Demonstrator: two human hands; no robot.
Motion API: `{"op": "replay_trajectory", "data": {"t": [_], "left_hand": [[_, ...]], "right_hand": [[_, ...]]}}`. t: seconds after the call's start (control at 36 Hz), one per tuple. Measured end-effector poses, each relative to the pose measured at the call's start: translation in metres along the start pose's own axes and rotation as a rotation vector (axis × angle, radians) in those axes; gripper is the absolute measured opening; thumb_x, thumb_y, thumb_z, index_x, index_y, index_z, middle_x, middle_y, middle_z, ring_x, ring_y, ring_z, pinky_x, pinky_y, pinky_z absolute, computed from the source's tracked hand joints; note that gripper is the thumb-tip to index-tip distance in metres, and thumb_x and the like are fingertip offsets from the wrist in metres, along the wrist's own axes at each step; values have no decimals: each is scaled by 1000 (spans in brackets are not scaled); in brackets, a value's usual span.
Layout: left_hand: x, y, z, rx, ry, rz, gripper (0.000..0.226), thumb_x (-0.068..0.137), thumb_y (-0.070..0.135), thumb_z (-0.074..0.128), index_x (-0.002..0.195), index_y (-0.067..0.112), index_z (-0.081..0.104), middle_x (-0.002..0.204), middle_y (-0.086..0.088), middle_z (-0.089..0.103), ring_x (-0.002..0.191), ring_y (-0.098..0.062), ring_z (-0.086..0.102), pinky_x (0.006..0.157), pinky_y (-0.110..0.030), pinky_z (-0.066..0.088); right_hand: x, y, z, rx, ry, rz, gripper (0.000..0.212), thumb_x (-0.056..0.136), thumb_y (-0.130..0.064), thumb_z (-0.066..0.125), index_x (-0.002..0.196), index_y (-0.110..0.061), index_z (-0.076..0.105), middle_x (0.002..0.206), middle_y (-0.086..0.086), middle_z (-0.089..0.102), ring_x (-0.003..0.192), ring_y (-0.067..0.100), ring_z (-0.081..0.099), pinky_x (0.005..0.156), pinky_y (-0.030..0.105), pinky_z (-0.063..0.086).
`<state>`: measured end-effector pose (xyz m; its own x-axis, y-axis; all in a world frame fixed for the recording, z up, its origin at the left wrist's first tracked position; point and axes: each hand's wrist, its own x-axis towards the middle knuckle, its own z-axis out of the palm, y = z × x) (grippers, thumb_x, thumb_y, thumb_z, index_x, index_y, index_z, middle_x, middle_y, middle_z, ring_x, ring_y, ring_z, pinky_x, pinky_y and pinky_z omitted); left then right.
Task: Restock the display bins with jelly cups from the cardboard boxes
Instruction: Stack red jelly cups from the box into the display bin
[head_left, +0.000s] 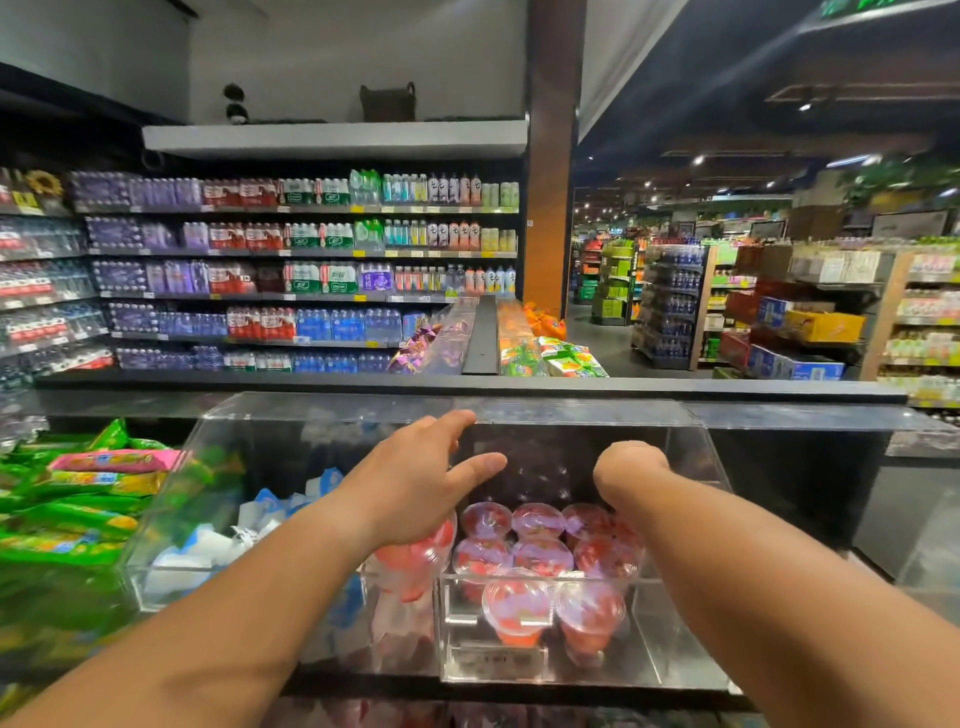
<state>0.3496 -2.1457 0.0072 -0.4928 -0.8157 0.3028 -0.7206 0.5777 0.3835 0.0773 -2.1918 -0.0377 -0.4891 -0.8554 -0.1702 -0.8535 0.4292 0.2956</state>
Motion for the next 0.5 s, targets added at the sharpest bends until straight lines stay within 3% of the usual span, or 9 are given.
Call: {"op": "replay_trajectory", "data": {"t": [0.11,0.19,0.28,0.31,0.39,0.44,0.5], "left_hand": [[4,7,-1,-32,7,-1,69,97,64,44,155,29,33,139,4,54,124,-14,50,98,-27,37],[12,13,0,-59,22,-12,69,97,65,44,154,27,36,137,1,58,123,-16,53,99,-31,40],[25,22,6,-73,26,-33,73,95,69,41,153,24,36,135,-5,60,126,-24,54,104,-40,43],[29,26,8,-80,28,-45,76,94,72,39,153,24,36,133,-7,61,125,-27,54,103,-42,43],[39,41,16,-108,36,-81,85,90,79,33,152,21,36,137,-11,60,130,-32,52,105,-46,43],[44,51,21,-141,53,-123,85,90,78,27,149,18,40,143,-14,56,132,-35,50,106,-46,42],[48,61,25,-158,77,-178,76,94,74,22,138,17,47,137,-18,58,128,-39,52,103,-45,42]], "right_hand": [[-19,-1,-11,-121,64,-49,45,95,-12,59,140,-10,57,144,11,54,131,37,52,102,44,49],[-56,-1,-27,-145,96,-215,39,97,-12,55,136,-12,61,141,7,56,130,34,53,98,42,49],[-106,7,-40,-121,207,-459,30,95,-17,60,123,-10,68,119,4,65,119,31,59,90,37,52],[-120,10,-41,-59,254,-536,33,94,-24,63,124,-10,65,115,3,64,116,30,60,89,35,52],[-149,14,-38,325,287,-742,78,80,-44,79,142,-15,44,132,2,58,116,21,56,96,27,46],[-156,8,-26,599,298,-828,83,74,-40,86,140,-17,42,128,-5,54,108,9,51,85,10,39],[-154,-2,-11,848,346,-839,83,70,-32,91,136,-20,42,124,-9,54,105,4,52,81,4,38]]}}
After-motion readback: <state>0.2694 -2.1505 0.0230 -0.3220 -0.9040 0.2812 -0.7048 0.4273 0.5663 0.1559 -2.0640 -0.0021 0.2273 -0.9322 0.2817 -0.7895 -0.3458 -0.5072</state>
